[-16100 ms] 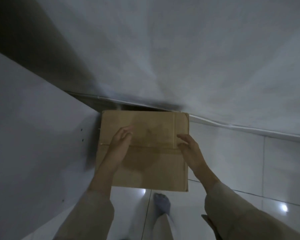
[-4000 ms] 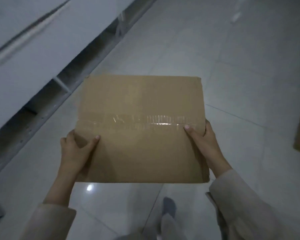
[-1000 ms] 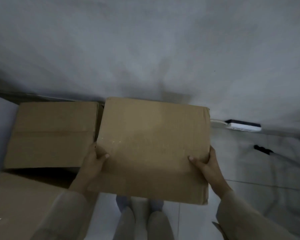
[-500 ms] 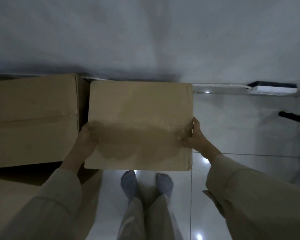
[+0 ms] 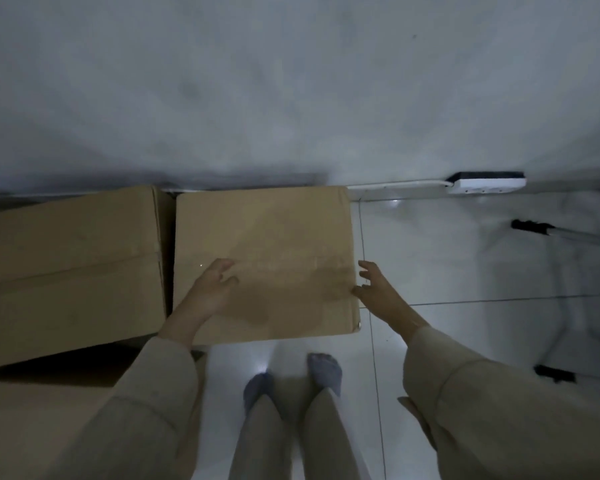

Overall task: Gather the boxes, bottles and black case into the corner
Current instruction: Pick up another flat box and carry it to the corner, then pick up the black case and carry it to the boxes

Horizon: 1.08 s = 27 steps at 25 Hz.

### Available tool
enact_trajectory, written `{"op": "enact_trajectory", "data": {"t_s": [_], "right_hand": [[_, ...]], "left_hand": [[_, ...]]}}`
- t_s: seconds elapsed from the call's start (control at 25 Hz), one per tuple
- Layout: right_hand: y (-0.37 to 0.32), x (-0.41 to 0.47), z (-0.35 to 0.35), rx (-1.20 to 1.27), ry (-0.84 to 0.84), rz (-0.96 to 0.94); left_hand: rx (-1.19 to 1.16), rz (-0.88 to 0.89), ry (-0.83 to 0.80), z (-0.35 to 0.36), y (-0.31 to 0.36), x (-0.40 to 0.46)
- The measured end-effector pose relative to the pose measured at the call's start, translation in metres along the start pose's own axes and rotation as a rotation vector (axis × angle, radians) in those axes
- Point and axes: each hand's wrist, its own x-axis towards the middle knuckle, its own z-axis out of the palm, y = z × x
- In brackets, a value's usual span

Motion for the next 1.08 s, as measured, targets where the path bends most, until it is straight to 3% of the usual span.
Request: {"op": "enact_trajectory", "data": {"t_s": [0.2, 0.28, 0.48, 0.8, 1.08], "right_hand": [[0.014, -0.065, -0.021, 0.038, 0.012, 0.037], [0.052, -0.159, -0.026, 0.173, 0.227, 0.028], [0.107, -0.239, 0.0, 0.381, 0.336, 0.078], [0.271, -0.414, 0.055, 0.677, 0.598, 0.195], [0.408, -0.598, 0.128, 0.869, 0.863, 0.184]], "left_hand": [[0.065, 0.108, -0.032, 0.008, 0.02, -0.032], [0.104, 0.261, -0.196, 0.02, 0.032, -0.095], [0.222, 0.373, -0.307, 0.024, 0.017, -0.152], [0.49, 0.668, -0.552, 0.144, -0.003, -0.291], [0.786, 0.867, -0.781, 0.253, -0.088, -0.466]]}}
